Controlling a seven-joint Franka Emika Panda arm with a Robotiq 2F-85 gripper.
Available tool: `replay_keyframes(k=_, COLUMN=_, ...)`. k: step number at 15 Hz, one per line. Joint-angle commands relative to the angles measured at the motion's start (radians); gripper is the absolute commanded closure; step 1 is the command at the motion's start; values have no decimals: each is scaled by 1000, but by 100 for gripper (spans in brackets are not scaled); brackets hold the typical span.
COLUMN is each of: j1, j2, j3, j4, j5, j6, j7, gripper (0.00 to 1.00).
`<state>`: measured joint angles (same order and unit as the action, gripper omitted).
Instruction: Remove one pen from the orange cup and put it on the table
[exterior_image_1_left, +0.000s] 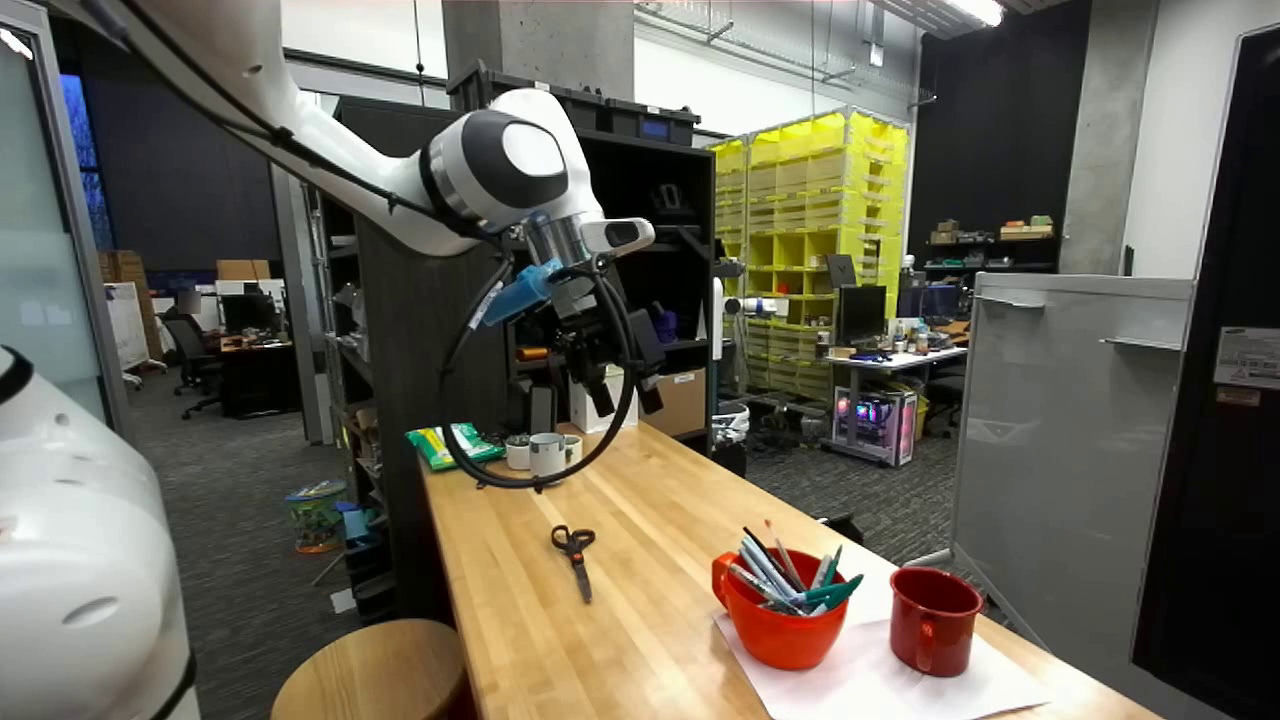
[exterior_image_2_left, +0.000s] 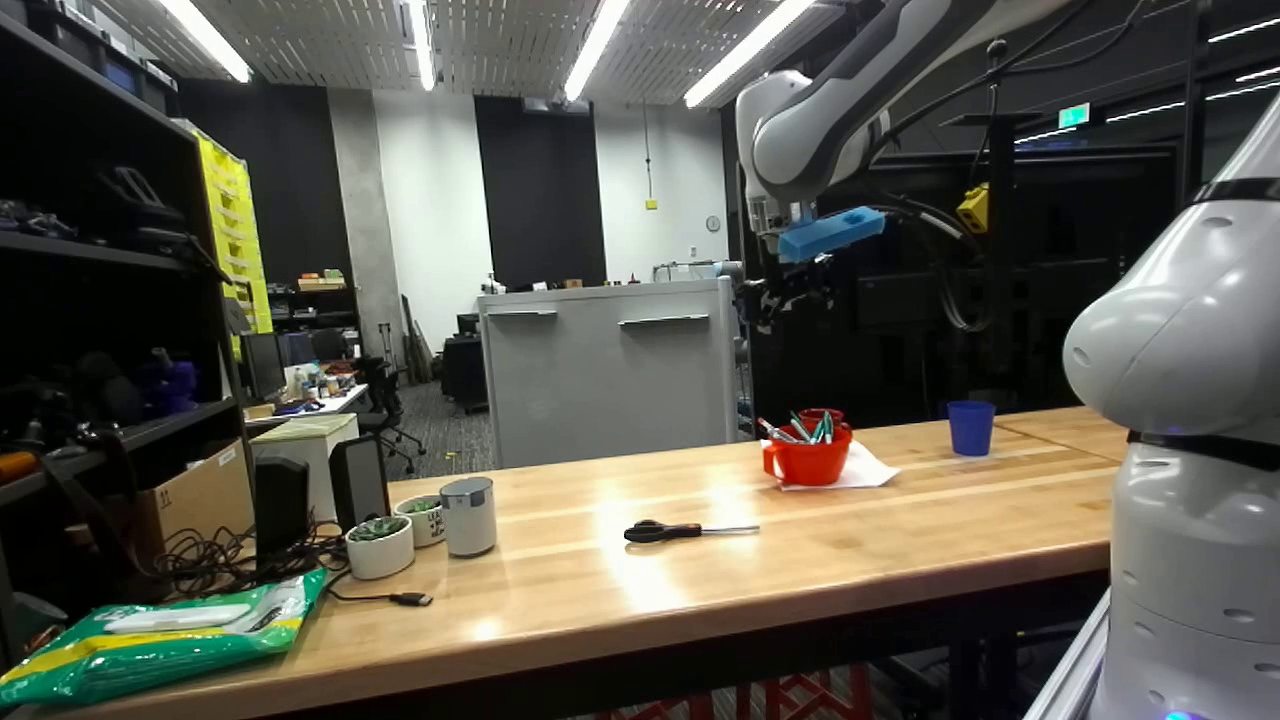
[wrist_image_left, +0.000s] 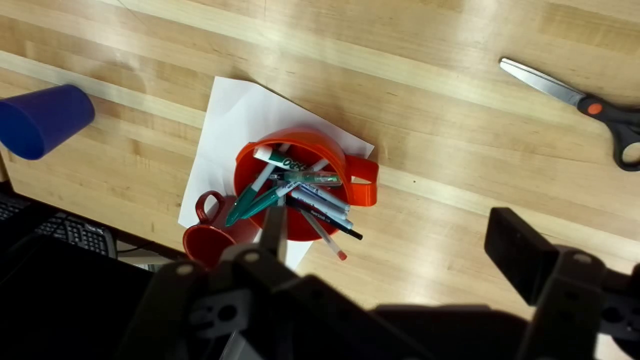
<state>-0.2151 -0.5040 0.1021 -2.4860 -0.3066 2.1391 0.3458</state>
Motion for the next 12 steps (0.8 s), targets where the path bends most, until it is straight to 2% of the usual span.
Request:
replay_keyframes(k=1, j1=20, j2=1, j3=-17, j4=3, j5=-10, j6=-6, j7=7, gripper=0)
replay_keyframes(k=6, j1=16, j2=9, j3=-23, j4=14, j5=-4, j6=-5, j7=13, gripper=0)
replay_keyframes(k=12, j1=3, j2=58, j3=-114, j4=39, j5=24, j6=111, j7=-28, gripper=0)
